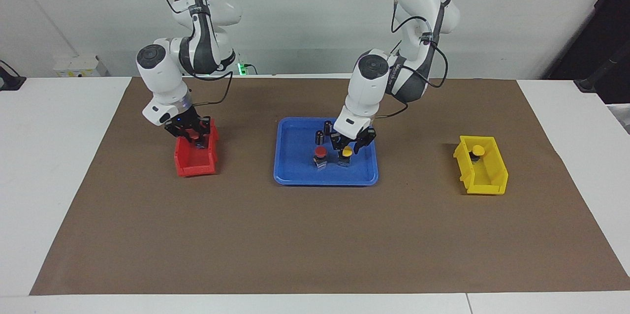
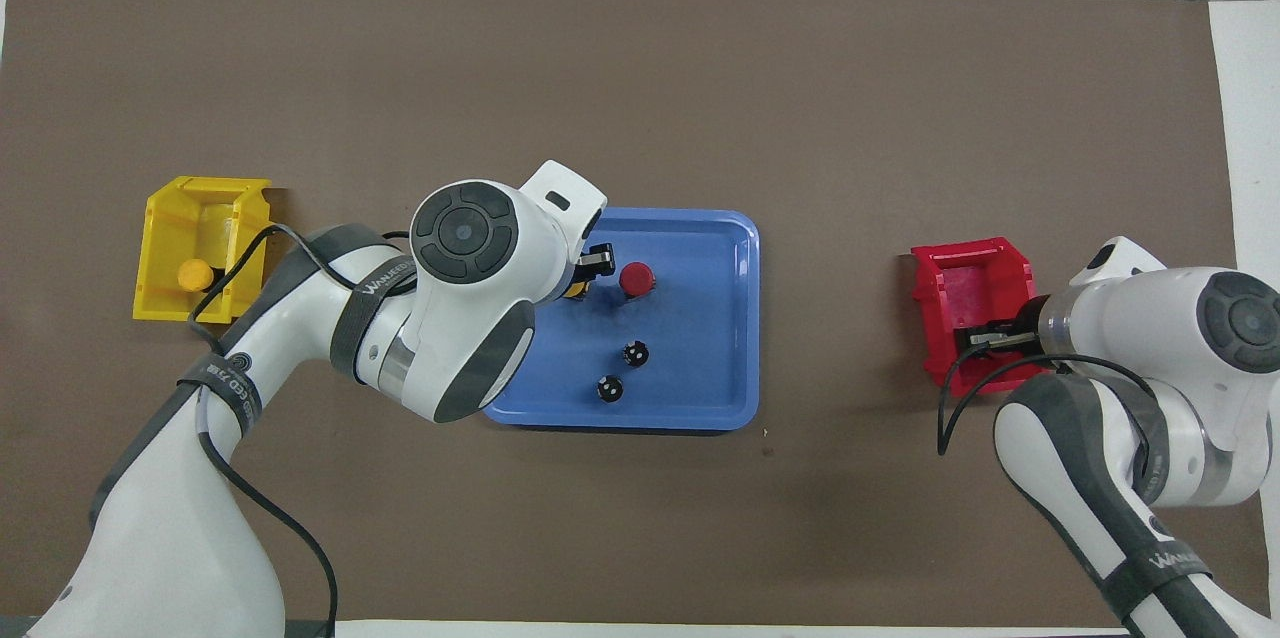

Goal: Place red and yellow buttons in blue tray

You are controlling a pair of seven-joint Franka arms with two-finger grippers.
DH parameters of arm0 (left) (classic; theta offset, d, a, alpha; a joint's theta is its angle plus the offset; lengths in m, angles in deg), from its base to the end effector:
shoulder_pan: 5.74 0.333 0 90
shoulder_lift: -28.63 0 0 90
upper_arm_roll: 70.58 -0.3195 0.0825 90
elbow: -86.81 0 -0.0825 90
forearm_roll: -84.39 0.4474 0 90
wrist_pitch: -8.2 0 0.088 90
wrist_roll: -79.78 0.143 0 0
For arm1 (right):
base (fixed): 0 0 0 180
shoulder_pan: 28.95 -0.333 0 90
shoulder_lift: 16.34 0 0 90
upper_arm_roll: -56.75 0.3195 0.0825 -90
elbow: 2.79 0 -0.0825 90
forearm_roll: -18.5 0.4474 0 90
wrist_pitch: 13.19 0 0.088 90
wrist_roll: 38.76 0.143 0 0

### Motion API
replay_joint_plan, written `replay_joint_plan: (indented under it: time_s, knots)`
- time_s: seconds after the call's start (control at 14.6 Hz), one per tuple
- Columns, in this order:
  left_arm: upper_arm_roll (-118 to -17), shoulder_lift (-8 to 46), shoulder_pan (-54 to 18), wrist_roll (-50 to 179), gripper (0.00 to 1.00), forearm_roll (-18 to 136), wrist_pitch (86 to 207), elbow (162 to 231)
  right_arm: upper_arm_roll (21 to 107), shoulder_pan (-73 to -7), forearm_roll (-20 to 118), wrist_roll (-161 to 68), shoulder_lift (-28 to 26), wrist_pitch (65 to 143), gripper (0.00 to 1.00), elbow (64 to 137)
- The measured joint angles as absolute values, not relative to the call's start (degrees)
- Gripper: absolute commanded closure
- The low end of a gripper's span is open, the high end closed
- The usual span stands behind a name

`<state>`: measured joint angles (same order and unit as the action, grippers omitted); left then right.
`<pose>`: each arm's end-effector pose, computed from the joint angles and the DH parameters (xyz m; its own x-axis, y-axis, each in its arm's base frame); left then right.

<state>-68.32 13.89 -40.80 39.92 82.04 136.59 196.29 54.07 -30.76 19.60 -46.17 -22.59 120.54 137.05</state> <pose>0.5362 -0.4110 0.3016 0.9971 0.0713 0.0273 0.0689 -0.9944 0.0800 0.5165 -0.0066 0.2680 0.9949 0.1009 0.0046 0.1010 -0.9947 -0.0186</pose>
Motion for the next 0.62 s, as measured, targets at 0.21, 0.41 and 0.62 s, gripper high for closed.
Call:
replay_joint_plan:
  time_s: [0.21, 0.41, 0.62]
  knots:
    - [-69.8, 17.5, -39.7, 41.2, 0.0, 82.3, 122.4, 190.7, 54.1, -30.8, 19.6, -47.0, -22.4, 108.0, 0.66, 126.4]
    - [-71.0, 24.2, -30.7, 53.9, 0.0, 83.2, 113.5, 188.1, 55.4, -31.9, 19.7, -44.1, -20.2, 96.4, 0.66, 112.7]
    - [-71.7, 27.7, -17.7, 72.3, 0.01, 83.3, 112.7, 191.1, 56.7, -40.0, 19.9, -29.7, -14.8, 93.6, 0.69, 101.7]
